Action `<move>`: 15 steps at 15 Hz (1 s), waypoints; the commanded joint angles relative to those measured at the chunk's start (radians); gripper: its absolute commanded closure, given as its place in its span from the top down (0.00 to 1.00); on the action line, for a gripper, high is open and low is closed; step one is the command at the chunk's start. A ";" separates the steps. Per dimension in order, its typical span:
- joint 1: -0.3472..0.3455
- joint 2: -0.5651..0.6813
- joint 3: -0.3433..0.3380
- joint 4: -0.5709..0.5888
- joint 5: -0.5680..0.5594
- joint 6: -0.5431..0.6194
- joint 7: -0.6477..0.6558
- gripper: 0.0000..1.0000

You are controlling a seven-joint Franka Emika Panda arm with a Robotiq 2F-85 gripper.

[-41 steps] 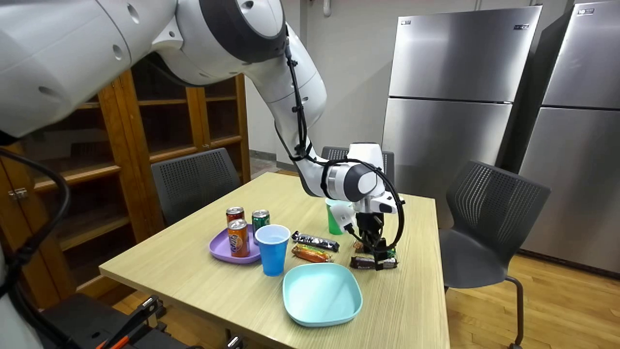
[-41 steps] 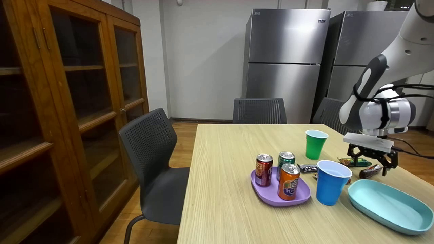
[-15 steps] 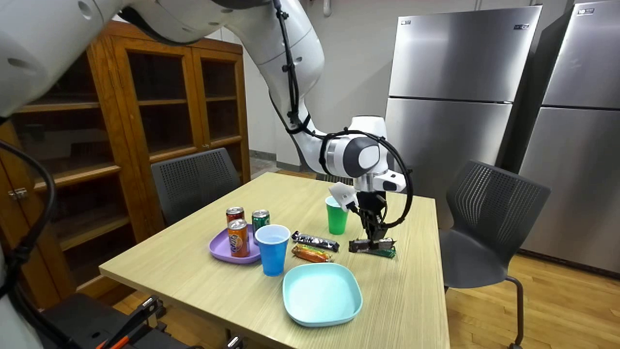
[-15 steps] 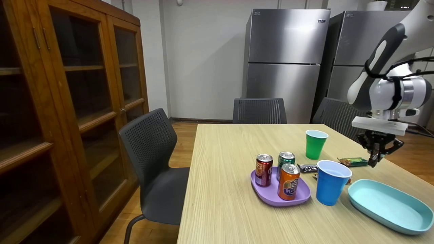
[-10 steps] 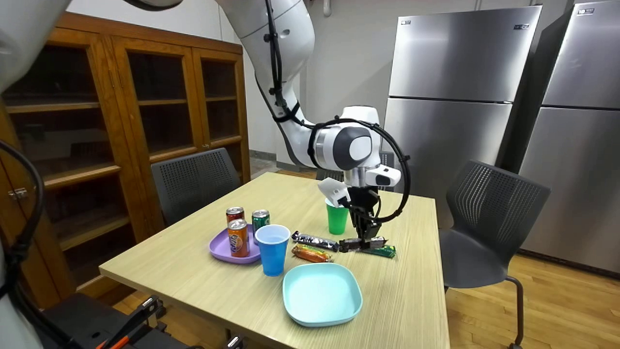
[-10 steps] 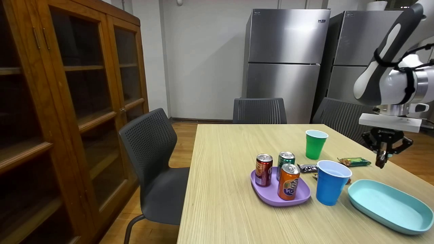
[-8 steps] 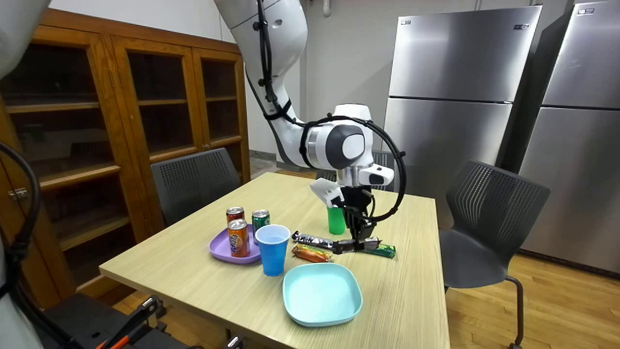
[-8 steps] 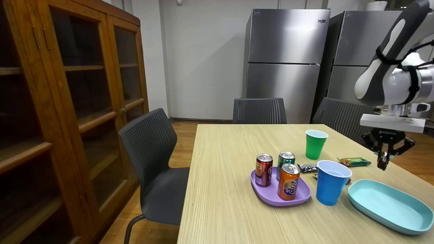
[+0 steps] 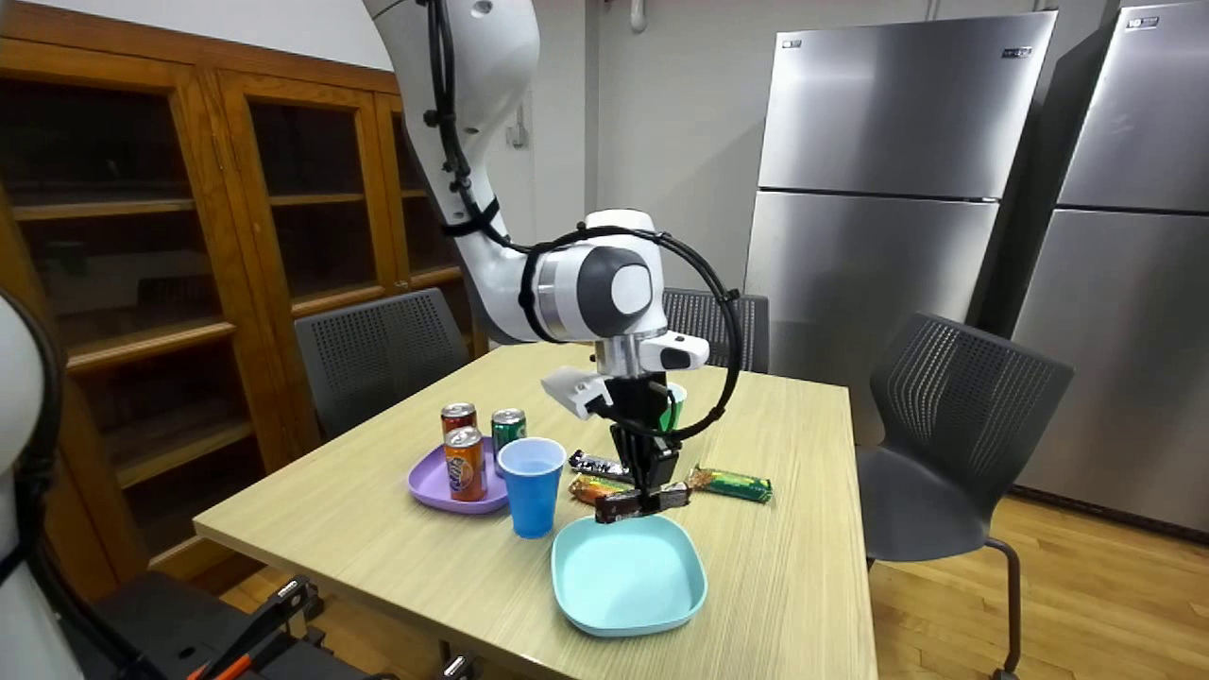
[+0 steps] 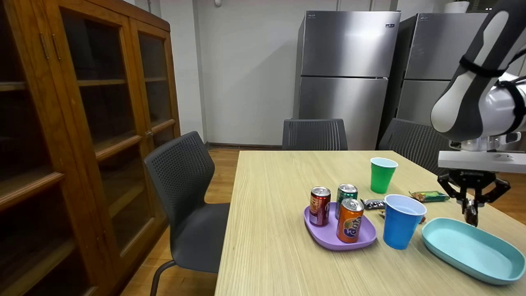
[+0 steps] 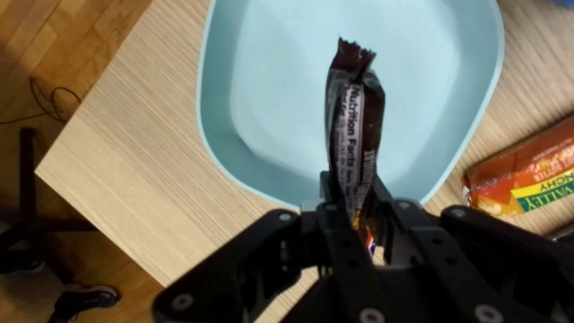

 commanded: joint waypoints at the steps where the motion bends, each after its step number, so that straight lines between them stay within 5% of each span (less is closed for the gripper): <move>1: 0.065 -0.027 -0.035 -0.073 -0.050 0.044 0.109 0.04; 15: 0.145 0.139 -0.063 -0.015 -0.018 0.086 0.367 0.04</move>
